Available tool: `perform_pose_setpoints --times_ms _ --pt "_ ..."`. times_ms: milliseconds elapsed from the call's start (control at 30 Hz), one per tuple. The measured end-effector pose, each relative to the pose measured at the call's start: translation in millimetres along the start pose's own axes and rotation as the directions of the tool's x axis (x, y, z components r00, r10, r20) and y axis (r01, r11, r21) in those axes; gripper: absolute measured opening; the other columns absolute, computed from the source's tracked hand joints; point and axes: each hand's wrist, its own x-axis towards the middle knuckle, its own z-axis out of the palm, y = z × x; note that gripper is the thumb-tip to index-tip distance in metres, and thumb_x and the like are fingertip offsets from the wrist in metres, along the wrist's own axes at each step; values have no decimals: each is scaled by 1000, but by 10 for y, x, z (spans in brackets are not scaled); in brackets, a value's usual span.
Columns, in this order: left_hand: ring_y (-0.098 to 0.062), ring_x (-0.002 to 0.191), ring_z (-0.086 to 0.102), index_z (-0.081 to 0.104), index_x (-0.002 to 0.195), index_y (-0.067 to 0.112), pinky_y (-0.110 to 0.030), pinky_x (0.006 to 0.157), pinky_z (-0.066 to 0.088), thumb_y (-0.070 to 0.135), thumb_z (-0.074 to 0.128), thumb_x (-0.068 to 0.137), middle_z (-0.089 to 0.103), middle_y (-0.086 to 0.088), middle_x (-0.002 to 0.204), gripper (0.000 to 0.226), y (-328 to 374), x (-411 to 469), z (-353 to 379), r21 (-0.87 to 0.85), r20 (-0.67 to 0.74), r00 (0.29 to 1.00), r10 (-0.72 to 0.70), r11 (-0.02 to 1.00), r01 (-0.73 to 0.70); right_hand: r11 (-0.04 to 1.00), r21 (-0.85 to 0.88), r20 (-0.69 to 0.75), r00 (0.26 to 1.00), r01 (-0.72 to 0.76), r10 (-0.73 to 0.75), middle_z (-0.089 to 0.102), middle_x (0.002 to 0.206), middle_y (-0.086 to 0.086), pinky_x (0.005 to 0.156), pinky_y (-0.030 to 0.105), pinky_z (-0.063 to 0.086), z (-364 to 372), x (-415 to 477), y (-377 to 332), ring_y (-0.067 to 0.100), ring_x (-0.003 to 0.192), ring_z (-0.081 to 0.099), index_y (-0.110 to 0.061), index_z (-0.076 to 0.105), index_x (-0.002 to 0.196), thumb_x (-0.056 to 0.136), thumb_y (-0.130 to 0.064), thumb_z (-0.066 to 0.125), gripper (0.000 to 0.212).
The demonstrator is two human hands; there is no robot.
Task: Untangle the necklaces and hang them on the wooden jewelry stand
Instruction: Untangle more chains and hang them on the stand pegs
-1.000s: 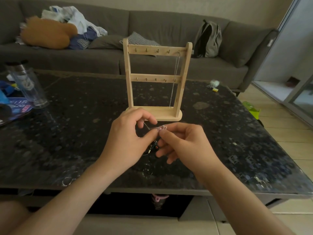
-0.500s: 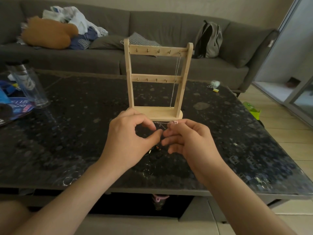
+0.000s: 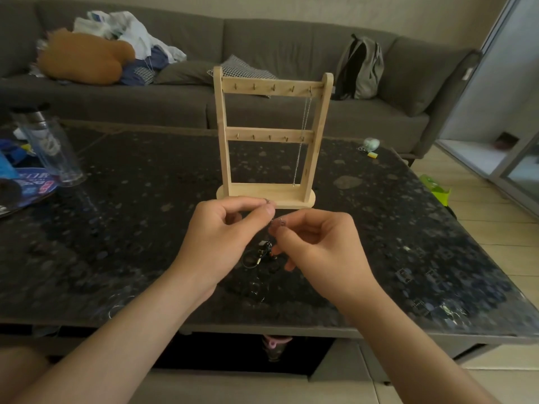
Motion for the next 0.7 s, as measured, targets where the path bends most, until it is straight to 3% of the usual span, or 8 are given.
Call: perform_pose_setpoints --times_ms 167,267,367,500,600,700 --pt "-6 123 69 87 108 28 -35 115 50 21 79 96 82 14 113 15 -13 2 3 -86 39 999 -35 996 38 972 -219 -17 996 85 -91 81 78 -4 63 44 66 23 -33 28 22 69 78 -21 85 100 96 -6 66 25" --pt "-3 120 70 86 107 29 -35 114 50 18 79 96 82 16 110 17 -19 -6 7 -67 28 1000 -9 998 11 923 -340 -15 980 182 -199 82 98 -13 64 36 65 52 -47 55 17 71 78 -18 85 102 95 -1 65 27" --pt "-7 114 73 86 108 30 -37 109 55 18 80 95 82 18 107 18 -33 -16 10 -7 14 998 55 998 -55 871 -432 -30 962 232 -272 80 90 -14 65 27 63 71 -49 71 9 69 76 -21 82 97 96 -2 68 23" --pt "-7 110 74 86 106 29 -38 105 58 17 78 98 82 18 104 16 -44 -9 -7 66 -4 993 117 991 -116 895 -406 -77 970 182 -232 76 86 -15 60 21 60 66 -66 59 1 72 77 -28 71 89 99 -2 68 29" --pt "-5 107 75 85 106 25 -30 101 59 15 76 99 82 17 102 15 -54 2 4 105 -4 985 171 980 -169 929 -340 -124 972 149 -202 77 87 -12 54 20 58 49 -70 34 1 68 77 -23 73 90 100 -6 72 20" --pt "-2 103 75 84 107 23 -17 93 58 13 76 99 81 18 101 16 -70 -2 16 151 14 977 211 966 -211 943 -312 -164 970 119 -177 78 82 -14 66 35 63 54 -66 20 3 64 77 -25 75 92 95 -16 81 12"
